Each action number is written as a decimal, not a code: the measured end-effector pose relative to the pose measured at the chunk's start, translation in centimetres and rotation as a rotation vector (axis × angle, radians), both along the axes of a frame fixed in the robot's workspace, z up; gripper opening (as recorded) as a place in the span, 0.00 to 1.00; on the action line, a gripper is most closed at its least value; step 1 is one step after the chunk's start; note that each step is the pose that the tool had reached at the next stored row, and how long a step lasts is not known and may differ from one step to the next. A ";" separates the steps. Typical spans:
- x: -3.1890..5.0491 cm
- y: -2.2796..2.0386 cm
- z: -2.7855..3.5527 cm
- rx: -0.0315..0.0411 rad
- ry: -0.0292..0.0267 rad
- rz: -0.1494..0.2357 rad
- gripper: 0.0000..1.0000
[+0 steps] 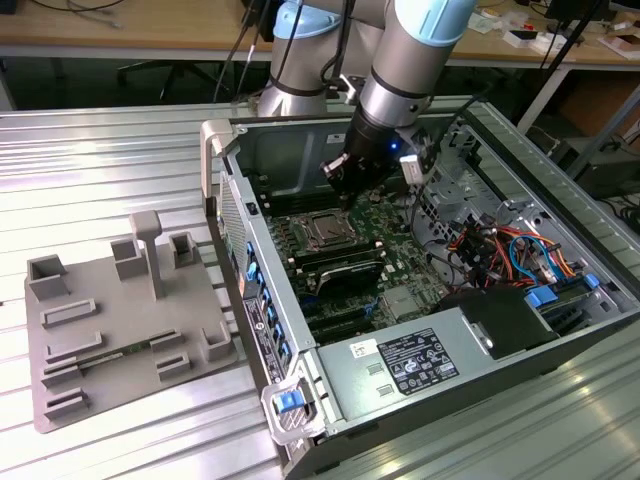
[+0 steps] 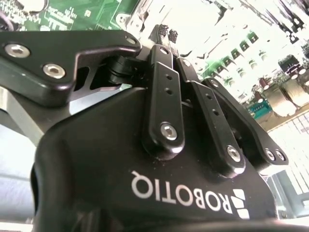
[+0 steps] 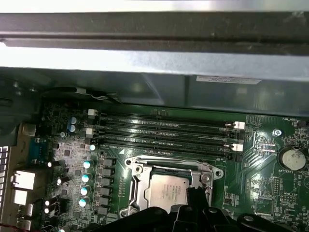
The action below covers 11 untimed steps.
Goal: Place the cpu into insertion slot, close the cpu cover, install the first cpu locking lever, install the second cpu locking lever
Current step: 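Install the first cpu locking lever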
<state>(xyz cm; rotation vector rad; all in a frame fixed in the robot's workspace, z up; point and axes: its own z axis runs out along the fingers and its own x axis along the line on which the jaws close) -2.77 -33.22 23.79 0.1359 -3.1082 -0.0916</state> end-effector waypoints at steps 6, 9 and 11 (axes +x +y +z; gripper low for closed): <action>0.00 -0.01 0.49 0.0133 -0.0002 0.000 0.11; 0.00 -0.01 0.50 0.0134 -0.0001 0.000 0.11; 0.00 -0.01 0.50 0.0135 0.0000 0.000 0.11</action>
